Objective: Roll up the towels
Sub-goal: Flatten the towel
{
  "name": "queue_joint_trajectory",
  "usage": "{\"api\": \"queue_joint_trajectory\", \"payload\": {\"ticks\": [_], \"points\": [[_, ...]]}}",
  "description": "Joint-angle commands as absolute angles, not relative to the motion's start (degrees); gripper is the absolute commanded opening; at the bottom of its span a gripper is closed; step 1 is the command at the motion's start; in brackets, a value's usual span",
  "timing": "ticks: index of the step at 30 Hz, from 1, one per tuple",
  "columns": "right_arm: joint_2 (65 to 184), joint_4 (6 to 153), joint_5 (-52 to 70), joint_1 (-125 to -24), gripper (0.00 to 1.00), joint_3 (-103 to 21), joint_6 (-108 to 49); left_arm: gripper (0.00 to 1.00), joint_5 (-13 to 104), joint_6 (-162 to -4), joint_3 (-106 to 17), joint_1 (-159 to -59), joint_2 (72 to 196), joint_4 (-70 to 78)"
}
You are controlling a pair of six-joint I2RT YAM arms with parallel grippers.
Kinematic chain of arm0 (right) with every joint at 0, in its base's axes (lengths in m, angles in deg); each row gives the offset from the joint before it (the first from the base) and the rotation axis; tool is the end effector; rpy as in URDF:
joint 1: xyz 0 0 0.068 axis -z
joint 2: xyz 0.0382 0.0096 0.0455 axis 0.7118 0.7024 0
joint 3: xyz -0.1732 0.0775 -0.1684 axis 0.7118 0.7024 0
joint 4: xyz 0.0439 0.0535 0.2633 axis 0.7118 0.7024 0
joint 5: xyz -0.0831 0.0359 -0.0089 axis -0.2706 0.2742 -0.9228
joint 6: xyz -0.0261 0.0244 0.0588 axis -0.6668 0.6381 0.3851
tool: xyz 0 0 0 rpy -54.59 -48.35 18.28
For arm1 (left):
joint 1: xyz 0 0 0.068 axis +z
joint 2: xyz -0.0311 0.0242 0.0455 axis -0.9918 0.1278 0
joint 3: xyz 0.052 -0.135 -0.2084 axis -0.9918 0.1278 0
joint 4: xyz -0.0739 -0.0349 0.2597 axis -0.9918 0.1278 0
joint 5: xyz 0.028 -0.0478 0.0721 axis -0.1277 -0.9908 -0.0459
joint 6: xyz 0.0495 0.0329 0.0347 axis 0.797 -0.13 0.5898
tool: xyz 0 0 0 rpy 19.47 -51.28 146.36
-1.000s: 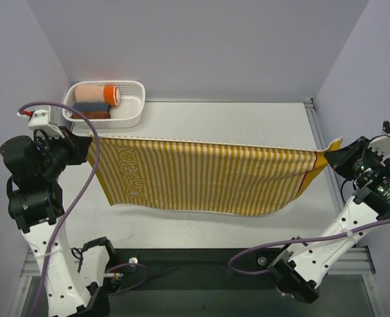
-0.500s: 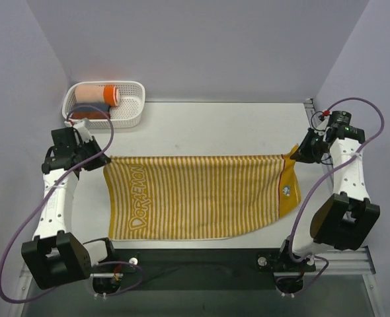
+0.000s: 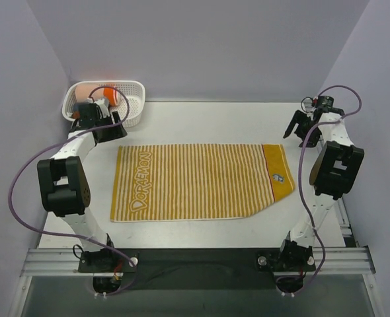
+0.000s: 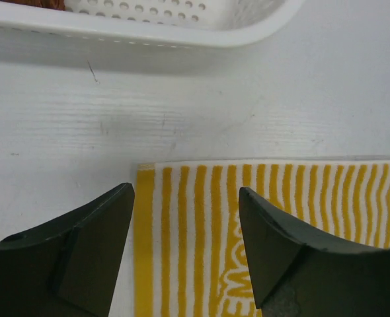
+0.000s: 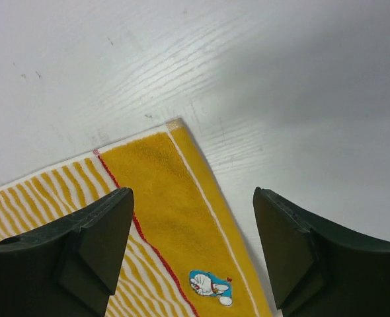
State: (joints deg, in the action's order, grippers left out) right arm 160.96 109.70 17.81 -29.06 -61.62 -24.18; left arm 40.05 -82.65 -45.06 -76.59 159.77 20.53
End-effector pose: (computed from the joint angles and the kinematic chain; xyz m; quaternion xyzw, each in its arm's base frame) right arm 0.4575 -0.1177 0.1948 0.1868 0.9174 0.1227 0.3292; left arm 0.4150 0.0309 0.1978 -0.0863 0.9063 -0.1263 0.3940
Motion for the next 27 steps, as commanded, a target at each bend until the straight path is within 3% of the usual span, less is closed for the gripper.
{"api": "queue_joint_trajectory", "payload": {"ticks": [1, 4, 8, 15, 23, 27], "points": [[161.2, 113.1, 17.4, -28.0, 0.74, -67.9, -27.2, 0.76, 40.5, -81.5, -52.1, -75.7, 162.0, 21.5], [157.3, 116.4, 20.4, -27.6, 0.73, -65.0, -33.0, 0.84, 39.5, -79.1, -50.0, -75.7, 159.2, 23.1], [152.2, 122.7, 23.4, -28.3, 0.64, -57.4, -40.0, 0.80, 33.5, -72.1, -47.0, -76.6, 154.2, 28.3], [147.7, 131.3, 24.6, -26.4, 0.60, -45.8, -50.5, 0.76, 24.3, -55.5, -43.4, -79.0, 149.0, 43.7], [145.7, 141.7, 26.8, -18.1, 0.65, -43.0, -62.5, 0.80, 29.5, -45.6, -37.8, -98.2, 142.5, 47.4], [147.2, 143.4, 28.9, -17.5, 0.63, -41.1, -60.8, 0.80, 29.6, -47.2, -38.3, -99.4, 144.4, 47.3]]}}
